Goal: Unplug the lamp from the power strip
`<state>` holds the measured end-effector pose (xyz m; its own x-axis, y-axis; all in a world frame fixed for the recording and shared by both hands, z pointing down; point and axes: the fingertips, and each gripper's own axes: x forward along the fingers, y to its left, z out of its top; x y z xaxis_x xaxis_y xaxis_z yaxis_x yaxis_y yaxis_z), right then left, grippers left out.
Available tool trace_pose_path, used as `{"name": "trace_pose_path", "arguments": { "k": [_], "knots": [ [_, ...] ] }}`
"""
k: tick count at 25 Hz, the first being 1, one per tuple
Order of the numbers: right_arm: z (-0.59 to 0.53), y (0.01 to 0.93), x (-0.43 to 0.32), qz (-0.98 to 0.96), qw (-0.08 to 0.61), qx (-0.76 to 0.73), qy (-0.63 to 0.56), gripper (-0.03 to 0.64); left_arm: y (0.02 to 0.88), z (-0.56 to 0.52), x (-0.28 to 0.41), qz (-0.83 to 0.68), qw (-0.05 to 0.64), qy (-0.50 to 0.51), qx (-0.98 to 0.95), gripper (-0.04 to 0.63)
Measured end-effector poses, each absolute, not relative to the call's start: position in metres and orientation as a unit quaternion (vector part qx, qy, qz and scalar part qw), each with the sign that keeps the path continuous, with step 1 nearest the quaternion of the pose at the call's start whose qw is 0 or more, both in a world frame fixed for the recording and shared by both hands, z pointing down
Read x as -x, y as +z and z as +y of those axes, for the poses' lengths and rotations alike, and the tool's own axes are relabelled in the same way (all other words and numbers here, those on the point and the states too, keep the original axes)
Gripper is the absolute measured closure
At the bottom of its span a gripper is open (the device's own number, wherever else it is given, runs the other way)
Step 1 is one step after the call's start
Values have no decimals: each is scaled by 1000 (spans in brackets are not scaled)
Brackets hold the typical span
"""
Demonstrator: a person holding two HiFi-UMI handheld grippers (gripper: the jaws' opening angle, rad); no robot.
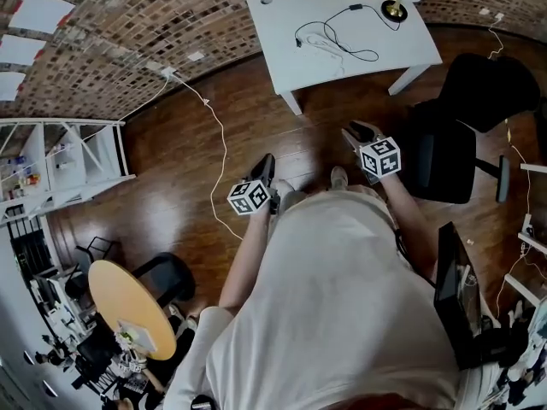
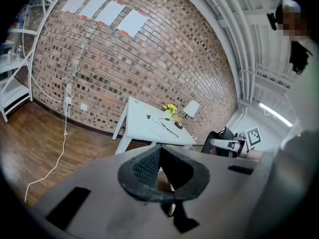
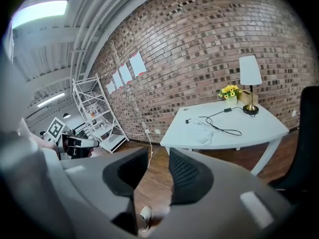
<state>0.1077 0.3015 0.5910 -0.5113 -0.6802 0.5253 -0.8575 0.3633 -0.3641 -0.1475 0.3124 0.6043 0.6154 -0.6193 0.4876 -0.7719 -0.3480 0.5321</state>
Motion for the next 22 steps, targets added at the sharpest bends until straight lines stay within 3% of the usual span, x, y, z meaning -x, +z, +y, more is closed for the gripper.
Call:
{"name": "trace_pose_path", "arguments": {
  "k": [22],
  "knots": [
    [280, 626, -73, -762, 170, -520, 346, 518, 649, 268, 210, -374, 391, 173, -823, 592]
  ]
}}
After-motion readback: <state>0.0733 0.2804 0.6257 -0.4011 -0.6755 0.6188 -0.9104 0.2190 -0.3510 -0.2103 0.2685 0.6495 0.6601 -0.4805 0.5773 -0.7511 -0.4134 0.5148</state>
